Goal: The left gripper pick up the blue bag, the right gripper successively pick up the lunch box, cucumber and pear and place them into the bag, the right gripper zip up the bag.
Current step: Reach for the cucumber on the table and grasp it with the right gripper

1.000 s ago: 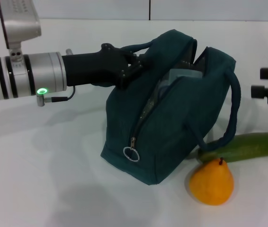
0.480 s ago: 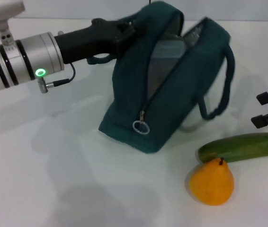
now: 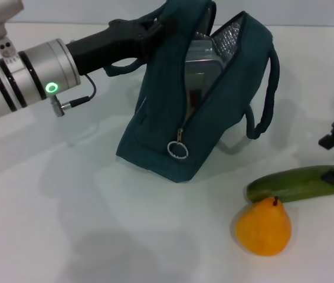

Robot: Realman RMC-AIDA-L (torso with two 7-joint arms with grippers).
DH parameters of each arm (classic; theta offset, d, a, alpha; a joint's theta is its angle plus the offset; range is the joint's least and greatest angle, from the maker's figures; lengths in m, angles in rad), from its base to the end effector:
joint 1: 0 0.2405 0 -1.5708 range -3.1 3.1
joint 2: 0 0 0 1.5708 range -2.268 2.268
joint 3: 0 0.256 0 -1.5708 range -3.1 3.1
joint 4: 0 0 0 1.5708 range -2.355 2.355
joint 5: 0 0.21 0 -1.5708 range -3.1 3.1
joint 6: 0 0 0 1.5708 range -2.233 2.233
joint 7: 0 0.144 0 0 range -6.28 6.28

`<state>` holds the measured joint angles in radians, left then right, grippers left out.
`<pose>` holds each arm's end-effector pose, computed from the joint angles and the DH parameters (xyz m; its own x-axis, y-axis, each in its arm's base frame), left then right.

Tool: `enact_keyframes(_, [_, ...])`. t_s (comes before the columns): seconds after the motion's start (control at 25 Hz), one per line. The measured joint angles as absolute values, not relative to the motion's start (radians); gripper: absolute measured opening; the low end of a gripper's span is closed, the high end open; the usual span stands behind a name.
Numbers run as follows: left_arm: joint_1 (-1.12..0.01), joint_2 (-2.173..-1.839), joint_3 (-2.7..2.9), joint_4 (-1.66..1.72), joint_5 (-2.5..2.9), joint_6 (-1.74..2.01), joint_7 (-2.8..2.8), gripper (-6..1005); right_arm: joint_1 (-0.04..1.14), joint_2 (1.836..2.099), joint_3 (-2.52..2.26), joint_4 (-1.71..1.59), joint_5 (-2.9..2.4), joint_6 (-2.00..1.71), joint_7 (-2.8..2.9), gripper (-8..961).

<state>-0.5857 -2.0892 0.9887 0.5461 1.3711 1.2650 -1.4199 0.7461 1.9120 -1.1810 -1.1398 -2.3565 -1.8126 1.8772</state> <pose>-0.2081 0.3821 -0.0103 0.5366 0.3071 0.7860 0.6259 -0.7695 -0.1267 0.1790 0.3654 0.0564 0.9403 -0.1692 0.2954 -0.1626 -0.9856 -0.0471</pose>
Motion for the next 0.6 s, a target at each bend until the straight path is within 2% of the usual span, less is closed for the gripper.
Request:
enact_keyframes(0.24, [-0.605,-2.09,0.986,0.499,1.371,1.26,-1.42,55,0.756,1.96,-1.245,-1.122,-2.46,-1.788,1.831,727])
enact_keyframes(0.48, [-0.615,-2.091,0.986,0.489,1.37,1.253,-1.429,56,0.752,1.971,-1.306,-1.125,-2.488,-1.731,1.831,730])
enact_keyframes(0.6, [-0.613,-2.091,0.986,0.489,1.37,1.253,-1.429,57,0.753,1.989,-1.31,-1.126,-2.527,-1.697,1.833,732])
